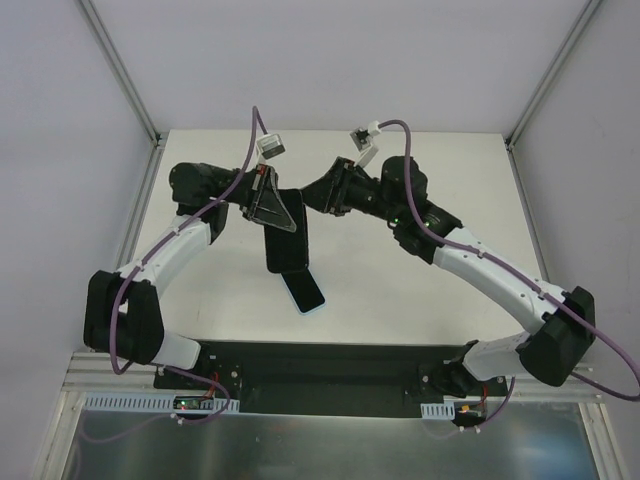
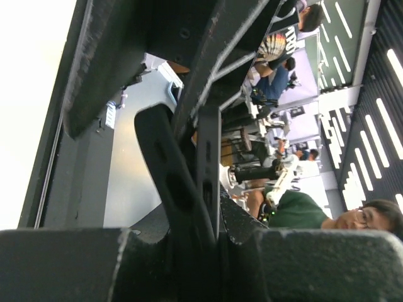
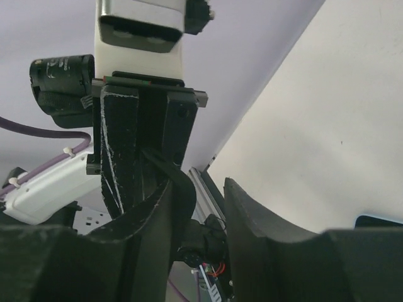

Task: Take the phone out of the phone case
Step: Remove the phone case from the phone.

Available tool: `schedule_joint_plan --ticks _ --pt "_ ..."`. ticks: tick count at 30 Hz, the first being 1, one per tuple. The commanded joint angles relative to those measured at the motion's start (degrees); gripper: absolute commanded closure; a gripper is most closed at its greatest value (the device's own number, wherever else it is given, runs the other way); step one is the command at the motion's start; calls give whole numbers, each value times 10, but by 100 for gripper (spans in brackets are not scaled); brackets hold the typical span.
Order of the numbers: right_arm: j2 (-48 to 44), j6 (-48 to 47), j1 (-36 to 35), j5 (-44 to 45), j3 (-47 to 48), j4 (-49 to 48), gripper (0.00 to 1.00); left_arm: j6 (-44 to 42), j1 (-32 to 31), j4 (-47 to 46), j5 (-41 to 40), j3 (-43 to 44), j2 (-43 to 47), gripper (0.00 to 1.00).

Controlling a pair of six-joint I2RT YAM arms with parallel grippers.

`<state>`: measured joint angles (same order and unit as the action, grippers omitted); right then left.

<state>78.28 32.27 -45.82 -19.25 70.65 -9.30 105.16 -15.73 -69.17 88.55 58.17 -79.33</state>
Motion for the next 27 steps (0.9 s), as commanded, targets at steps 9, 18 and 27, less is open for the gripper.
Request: schedule_joint_plan --ticks 9,18,27 --pt "78 -45 -69 -136 -93 194 99 7 -40 -272 -196 12 -160 100" --pt "-32 -38 -20 91 -152 302 99 -134 -37 -107 -169 21 -172 74" --pt "-102 -47 19 189 -164 380 99 -222 -38 2 -185 -14 -166 31"
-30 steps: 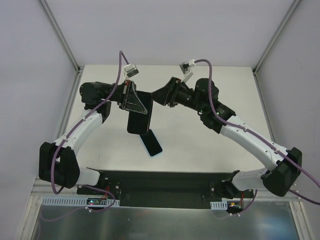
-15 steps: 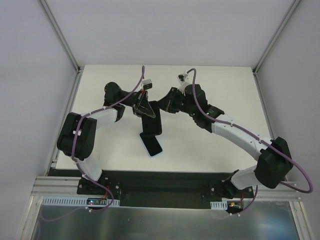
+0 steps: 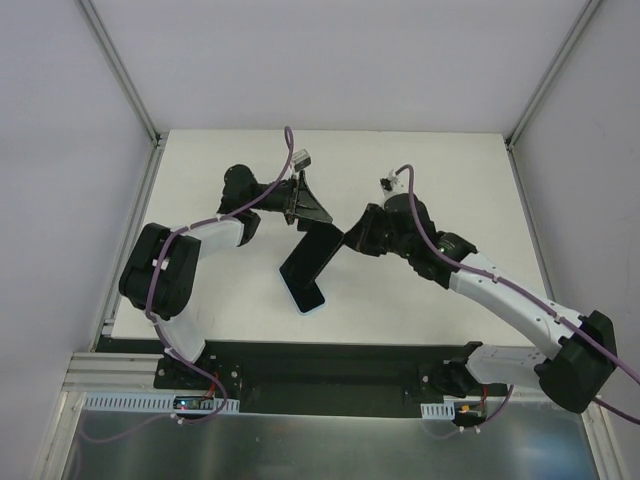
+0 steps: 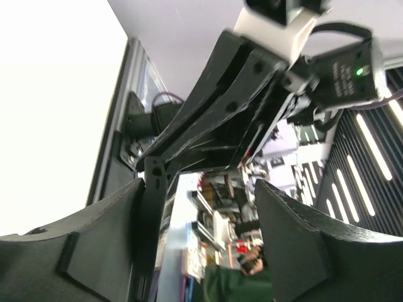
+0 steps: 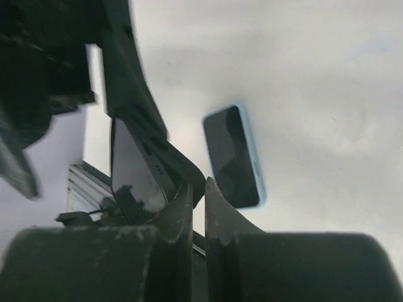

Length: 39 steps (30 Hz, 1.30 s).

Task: Take the phone out of the phone case
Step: Remove the phone case from the phone.

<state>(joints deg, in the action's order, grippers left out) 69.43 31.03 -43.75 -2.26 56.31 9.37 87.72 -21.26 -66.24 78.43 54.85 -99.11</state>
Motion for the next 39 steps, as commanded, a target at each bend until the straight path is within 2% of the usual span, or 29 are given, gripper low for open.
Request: schedule_joint_plan --ticks 1,3,13,14,17,18,19,21,27,30,34,39 --pt "-17 -40 1 39 -18 201 99 -53 17 -21 -85 19 33 28" --pt "-25 -41 6 59 -17 220 99 -75 17 5 -92 18 37 24" --pt "-48 -42 38 84 -7 245 99 -97 12 61 -119 6 27 24" --pt "-46 -47 39 100 -2 262 99 -107 9 113 -119 8 29 24" --pt "-40 -56 46 108 14 280 99 -208 -6 263 -149 24 46 25" --pt "-37 -57 48 104 15 280 98 -295 -28 411 -168 34 58 25" --pt "-33 -58 53 99 18 279 99 -342 -40 488 -220 63 64 25" --pt "-24 -56 55 83 18 269 99 -429 -83 621 -273 88 66 25" --pt "9 -48 67 55 14 247 99 -432 -113 633 -348 26 69 27" --pt "9 -50 80 46 9 244 99 -463 -129 719 -437 7 82 32" --pt "13 -58 100 27 2 245 99 -490 -164 785 -485 14 88 36" --pt "37 -57 121 -27 -2 235 99 -536 -265 786 -550 27 137 19"
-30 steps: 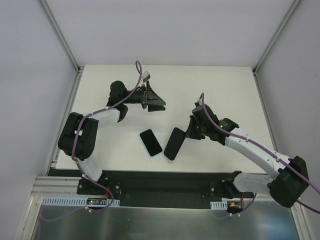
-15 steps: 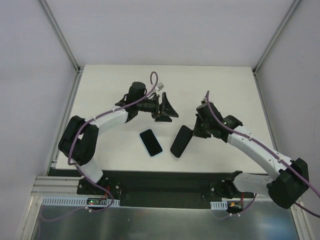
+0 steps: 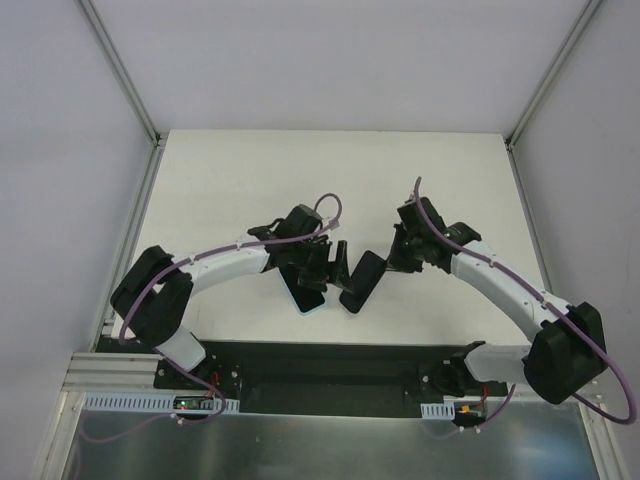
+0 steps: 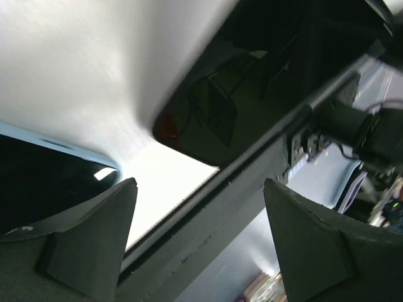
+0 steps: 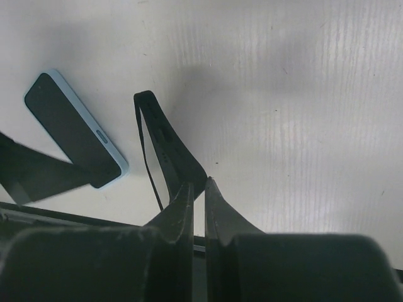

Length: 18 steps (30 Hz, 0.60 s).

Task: Take the phone out of the phone case
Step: Remove the phone case from the phone.

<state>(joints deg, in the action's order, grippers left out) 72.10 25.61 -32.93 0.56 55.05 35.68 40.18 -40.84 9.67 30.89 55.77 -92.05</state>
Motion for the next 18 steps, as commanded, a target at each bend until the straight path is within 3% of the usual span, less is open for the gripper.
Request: schedule_joint_plan --ticks 1,8,13,16,18 --pt "16 -3 15 -67 9 -31 99 -70 -83 27 -106 21 72 17" --pt "30 6 23 -93 17 -38 99 -157 -193 82 -284 74 48 10" --pt "24 8 24 -95 20 -37 99 -118 -202 87 -361 82 41 11" --pt "22 10 23 -98 16 -38 99 -87 -161 83 -325 89 49 9" --pt "23 13 23 -102 15 -40 99 -62 -120 68 -225 81 49 9"
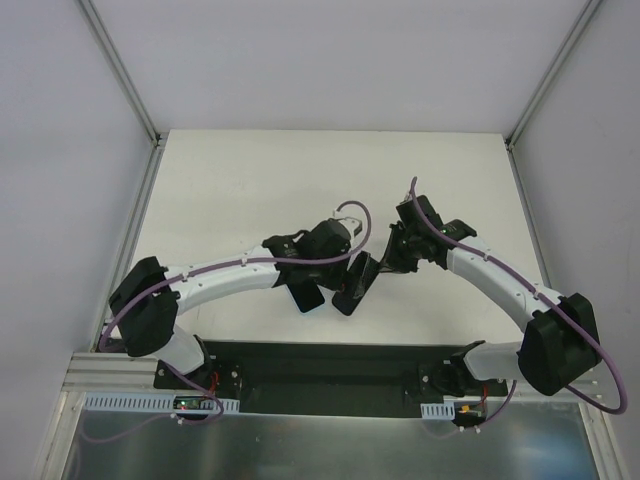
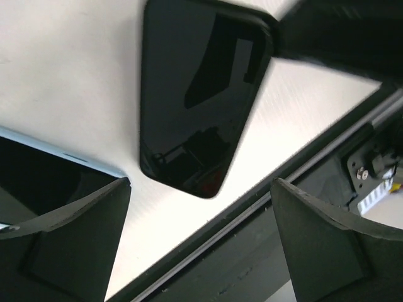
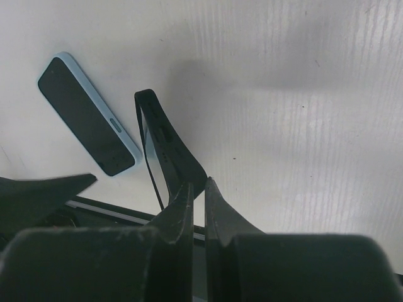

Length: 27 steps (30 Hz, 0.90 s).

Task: Take the phone out of the phone case
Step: Remove the phone case from the phone.

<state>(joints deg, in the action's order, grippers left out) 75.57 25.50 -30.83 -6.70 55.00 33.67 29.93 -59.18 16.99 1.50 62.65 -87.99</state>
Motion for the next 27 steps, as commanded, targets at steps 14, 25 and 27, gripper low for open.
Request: schedule_joint_plan --ticks 14,25,27 --pt "6 37 10 -65 -1 -62 99 91 242 38 260 90 -169 26" --pt "22 60 17 -94 -10 -107 99 49 223 75 300 128 -196 28" --pt "28 69 17 -108 -16 -124 99 49 219 77 308 135 -199 28"
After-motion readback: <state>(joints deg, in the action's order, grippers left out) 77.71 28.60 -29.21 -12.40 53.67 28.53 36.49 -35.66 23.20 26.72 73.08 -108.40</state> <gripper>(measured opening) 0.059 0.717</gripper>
